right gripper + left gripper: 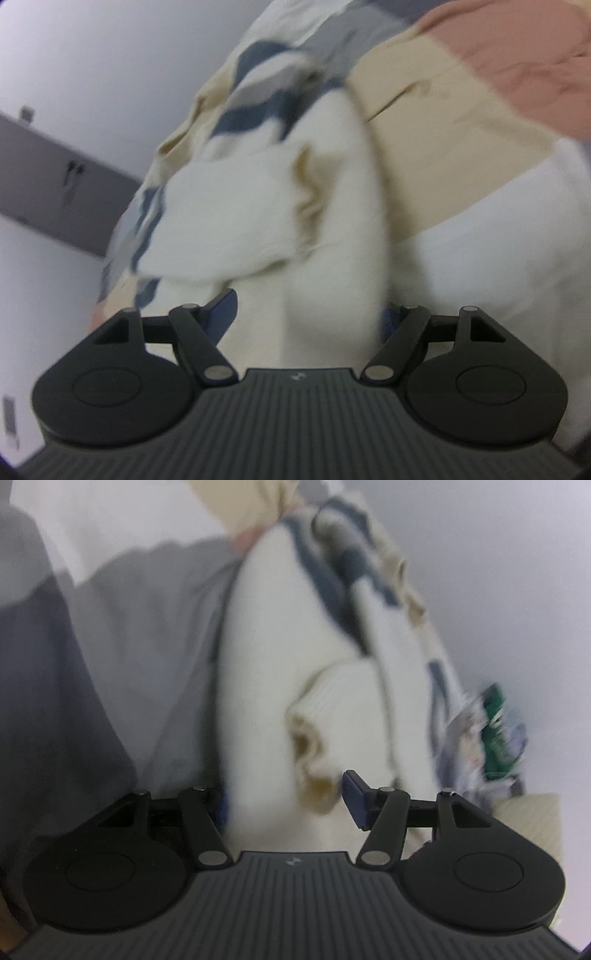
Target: Fold large clothes
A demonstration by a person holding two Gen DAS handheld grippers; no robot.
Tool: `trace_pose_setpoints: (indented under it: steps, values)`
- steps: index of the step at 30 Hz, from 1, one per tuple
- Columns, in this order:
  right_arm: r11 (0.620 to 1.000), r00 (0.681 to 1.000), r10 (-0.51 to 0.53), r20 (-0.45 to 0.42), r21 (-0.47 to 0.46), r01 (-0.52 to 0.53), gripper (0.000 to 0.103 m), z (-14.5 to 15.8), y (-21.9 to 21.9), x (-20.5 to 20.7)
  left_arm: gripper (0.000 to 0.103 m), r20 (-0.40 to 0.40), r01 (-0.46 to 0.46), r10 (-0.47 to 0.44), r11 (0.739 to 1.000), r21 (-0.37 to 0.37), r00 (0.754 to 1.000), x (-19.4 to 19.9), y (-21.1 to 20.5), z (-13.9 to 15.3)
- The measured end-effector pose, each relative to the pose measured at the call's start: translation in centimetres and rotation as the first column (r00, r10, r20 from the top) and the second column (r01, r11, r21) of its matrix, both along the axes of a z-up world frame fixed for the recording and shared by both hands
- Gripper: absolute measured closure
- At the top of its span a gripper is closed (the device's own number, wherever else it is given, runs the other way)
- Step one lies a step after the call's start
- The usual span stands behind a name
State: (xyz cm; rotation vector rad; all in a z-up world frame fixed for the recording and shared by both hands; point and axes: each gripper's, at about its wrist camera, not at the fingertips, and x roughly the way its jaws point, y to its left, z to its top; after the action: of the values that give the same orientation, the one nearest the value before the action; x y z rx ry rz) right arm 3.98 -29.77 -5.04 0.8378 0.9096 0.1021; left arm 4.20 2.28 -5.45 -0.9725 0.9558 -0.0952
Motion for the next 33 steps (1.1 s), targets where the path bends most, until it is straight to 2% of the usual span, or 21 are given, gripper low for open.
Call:
trace_pose_setpoints:
  steps: [3,5,7,9,10,12,15,18,23,28,33]
  values:
    - [0.998,0.997,-0.052,-0.057,0.031,0.054,0.025,-1.4,-1.5,0.1,0.040,0.004,0.005,-0.005,1.000,0.027,1.000,0.3,-0.6,0.2]
    - [0.996,0.996,-0.032,-0.082,0.075,0.038,0.029,-2.4,-1.6,1.2,0.048,0.003,-0.011,0.011,1.000,0.017,1.000,0.4,-0.7,0.2]
    - [0.996,0.997,-0.003,-0.080,0.085,0.010,0.043,-2.5,-1.2,1.7,0.058,0.003,-0.011,0.011,1.000,0.020,1.000,0.7,-1.0,0.0]
    - [0.998,0.997,0.027,-0.074,0.061,-0.022,0.066,-2.4,-0.5,1.8,0.070,0.012,-0.014,0.014,0.999,0.030,1.000,0.9,-0.9,0.1]
    - [0.998,0.997,0.035,-0.062,0.051,-0.032,0.069,-2.1,-0.3,1.5,0.076,0.018,-0.020,0.020,0.999,0.025,1.000,1.1,-0.8,0.2]
    - [0.998,0.999,0.044,0.011,0.045,-0.045,0.076,-1.2,0.0,1.0,0.080,0.043,-0.043,0.042,0.999,0.015,0.998,1.1,-0.7,0.7]
    - [0.997,0.992,0.041,0.116,0.057,-0.048,0.079,0.3,-0.4,-0.2,0.082,0.133,-0.011,0.008,1.000,0.021,0.991,0.2,-0.6,2.5]
    - [0.995,0.980,0.044,0.194,0.076,-0.060,0.080,1.8,-0.9,-1.5,0.084,0.230,-0.014,0.020,0.999,-0.030,0.973,-1.8,0.3,4.8]
    - [0.969,0.965,0.052,0.258,0.222,-0.111,0.081,3.5,-2.0,-2.7,0.087,0.316,-0.002,0.029,0.996,-0.085,0.948,-5.0,1.6,7.7]
    - [0.955,0.928,0.090,0.361,0.232,-0.183,0.081,8.3,-2.6,-4.9,0.087,0.382,0.028,0.031,0.988,-0.149,0.924,-7.9,2.6,11.6]
    - [0.947,0.880,0.149,0.450,0.190,-0.258,0.081,13.9,-3.2,-8.4,0.087,0.455,0.082,0.005,0.982,-0.172,0.891,-12.6,3.3,16.4]
